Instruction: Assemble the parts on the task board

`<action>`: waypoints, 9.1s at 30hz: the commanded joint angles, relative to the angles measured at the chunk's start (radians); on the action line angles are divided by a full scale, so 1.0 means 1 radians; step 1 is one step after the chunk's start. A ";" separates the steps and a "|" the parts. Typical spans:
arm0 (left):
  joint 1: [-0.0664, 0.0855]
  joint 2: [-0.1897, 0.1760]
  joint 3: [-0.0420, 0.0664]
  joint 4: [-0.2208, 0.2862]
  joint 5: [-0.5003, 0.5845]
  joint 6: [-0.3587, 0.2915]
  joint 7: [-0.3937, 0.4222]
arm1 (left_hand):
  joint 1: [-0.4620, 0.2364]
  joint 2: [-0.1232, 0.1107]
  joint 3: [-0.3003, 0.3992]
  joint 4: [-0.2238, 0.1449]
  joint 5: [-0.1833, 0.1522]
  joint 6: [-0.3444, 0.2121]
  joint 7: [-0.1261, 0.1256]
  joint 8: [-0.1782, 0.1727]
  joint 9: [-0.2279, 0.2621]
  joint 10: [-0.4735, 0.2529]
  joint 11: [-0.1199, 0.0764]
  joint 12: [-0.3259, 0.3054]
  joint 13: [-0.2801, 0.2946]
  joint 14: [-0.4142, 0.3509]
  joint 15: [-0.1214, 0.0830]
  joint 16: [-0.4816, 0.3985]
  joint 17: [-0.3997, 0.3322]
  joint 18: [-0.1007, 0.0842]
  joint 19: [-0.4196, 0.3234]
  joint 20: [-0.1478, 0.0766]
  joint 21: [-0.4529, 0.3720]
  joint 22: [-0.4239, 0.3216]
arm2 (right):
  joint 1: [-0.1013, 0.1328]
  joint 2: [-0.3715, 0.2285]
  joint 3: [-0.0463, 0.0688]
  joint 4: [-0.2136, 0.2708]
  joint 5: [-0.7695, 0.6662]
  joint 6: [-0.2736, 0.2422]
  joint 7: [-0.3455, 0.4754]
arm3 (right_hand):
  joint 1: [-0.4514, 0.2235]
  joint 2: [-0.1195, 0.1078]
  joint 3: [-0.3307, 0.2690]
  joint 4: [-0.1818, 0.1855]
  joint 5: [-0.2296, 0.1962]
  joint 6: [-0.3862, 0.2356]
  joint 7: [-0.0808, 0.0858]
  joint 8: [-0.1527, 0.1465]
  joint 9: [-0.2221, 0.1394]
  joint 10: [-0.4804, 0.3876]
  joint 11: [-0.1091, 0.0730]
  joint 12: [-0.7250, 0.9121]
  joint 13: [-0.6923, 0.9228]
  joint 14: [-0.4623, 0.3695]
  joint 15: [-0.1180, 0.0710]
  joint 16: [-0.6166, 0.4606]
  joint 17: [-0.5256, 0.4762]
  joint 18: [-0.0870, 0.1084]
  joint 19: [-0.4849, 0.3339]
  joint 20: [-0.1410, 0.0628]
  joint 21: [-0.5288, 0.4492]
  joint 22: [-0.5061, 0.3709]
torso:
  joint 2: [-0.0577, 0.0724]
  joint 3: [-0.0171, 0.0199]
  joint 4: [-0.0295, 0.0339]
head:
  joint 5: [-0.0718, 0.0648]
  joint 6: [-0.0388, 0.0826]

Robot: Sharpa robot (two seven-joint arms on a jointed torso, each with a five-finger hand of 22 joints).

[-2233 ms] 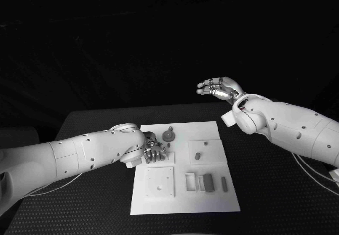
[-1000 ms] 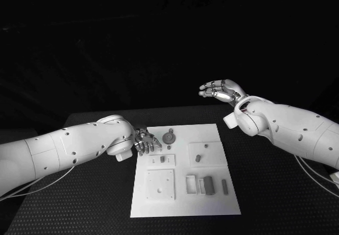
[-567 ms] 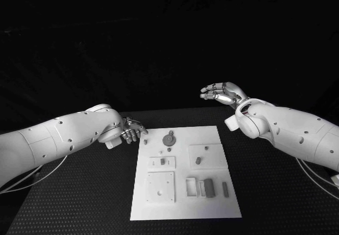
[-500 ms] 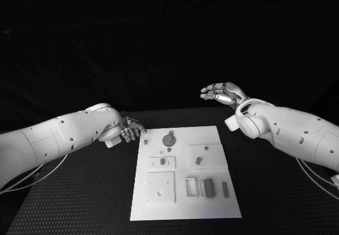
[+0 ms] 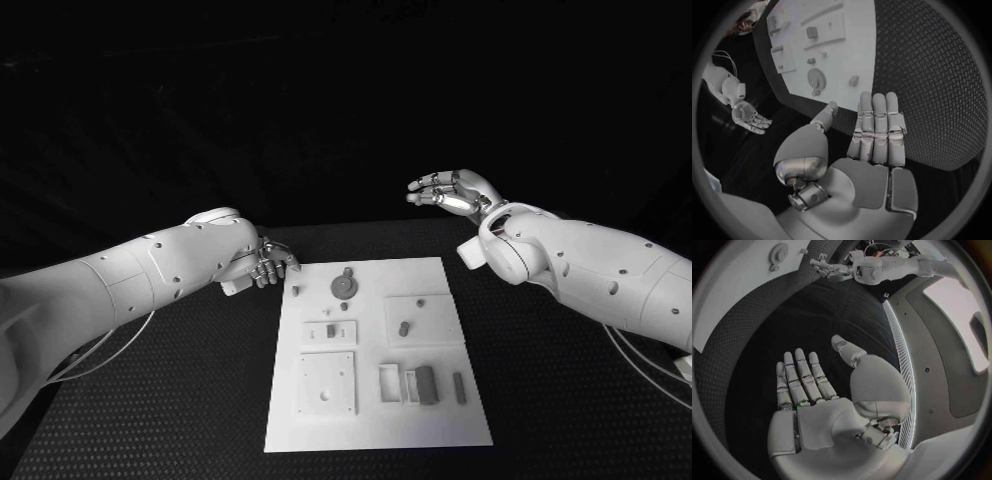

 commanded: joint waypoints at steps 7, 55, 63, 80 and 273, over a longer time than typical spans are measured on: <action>-0.019 0.024 -0.003 -0.033 -0.044 0.093 0.028 | 0.022 0.004 0.010 -0.010 -0.004 -0.005 0.001 0.000 -0.003 -0.013 0.001 0.000 0.001 -0.013 0.002 0.008 -0.006 -0.005 -0.012 0.002 -0.007 0.005 | 0.000 0.000 0.001 0.002 -0.011 0.009 0.010 | -0.005 0.004 -0.006 0.002 -0.005 0.006 0.054 0.005 -0.002 0.004 -0.002 -0.006 -0.002 -0.002 0.004 -0.005 -0.001 -0.018 -0.009 0.000 -0.005 0.002 | 0.002 -0.0006 -0.0005 | 0.000 -0.002; -0.040 0.061 -0.018 -0.075 -0.011 0.094 0.092 | 0.064 0.106 0.011 -0.050 -0.004 0.006 0.003 -0.014 -0.016 -0.016 0.003 0.000 -0.006 -0.026 0.007 0.031 -0.042 -0.006 -0.015 0.008 -0.019 0.023 | 0.000 0.009 0.001 0.004 -0.011 0.020 0.009 | -0.006 0.007 -0.009 0.003 -0.005 0.006 0.048 0.008 -0.005 0.005 -0.010 -0.008 -0.012 -0.002 -0.004 -0.007 -0.003 -0.017 -0.005 0.000 -0.010 0.008 | 0.001 0.0003 -0.0005 | -0.006 -0.003; -0.044 0.067 -0.020 -0.081 -0.010 0.099 0.093 | 0.101 0.131 0.034 -0.058 -0.004 0.021 -0.002 -0.010 -0.015 -0.012 -0.001 0.003 -0.007 -0.025 0.005 0.041 -0.053 -0.006 -0.009 0.007 -0.022 0.028 | 0.000 0.009 0.001 0.004 -0.011 0.020 0.009 | -0.006 0.007 -0.009 0.003 -0.005 0.006 0.048 0.009 -0.005 0.006 -0.010 -0.008 -0.012 -0.002 -0.004 -0.007 -0.003 -0.017 -0.005 0.000 -0.010 0.008 | 0.001 0.0001 -0.0007 | -0.006 -0.003; -0.046 0.055 -0.020 -0.069 -0.007 0.082 0.110 | 0.188 0.148 0.120 -0.055 -0.004 0.098 -0.032 0.027 -0.001 0.040 -0.026 0.026 -0.005 0.013 -0.009 0.085 -0.073 -0.003 0.033 -0.005 -0.008 0.054 | 0.000 0.007 0.001 0.003 -0.011 0.021 0.009 | -0.006 0.007 -0.010 0.004 -0.005 0.006 0.048 0.009 -0.006 0.006 -0.010 -0.009 -0.014 -0.002 -0.004 -0.007 -0.003 -0.017 -0.005 0.000 -0.011 0.009 | 0.001 0.0002 -0.0003 | -0.008 -0.008; -0.083 -0.152 -0.073 0.412 -0.049 -0.151 -0.024 | -0.044 -0.008 -0.053 0.016 -0.004 0.160 -0.061 0.023 -0.003 0.082 -0.057 0.078 0.016 0.023 -0.036 0.216 -0.147 0.008 0.068 -0.034 -0.010 0.163 | 0.000 -0.010 0.001 0.008 -0.011 0.025 0.001 | -0.007 0.002 -0.014 0.004 -0.005 -0.001 0.052 0.012 -0.015 0.008 -0.007 -0.012 -0.031 -0.007 0.001 -0.014 -0.008 -0.016 -0.003 0.001 -0.025 0.021 | -0.005 0.0020 0.0073 | -0.010 -0.057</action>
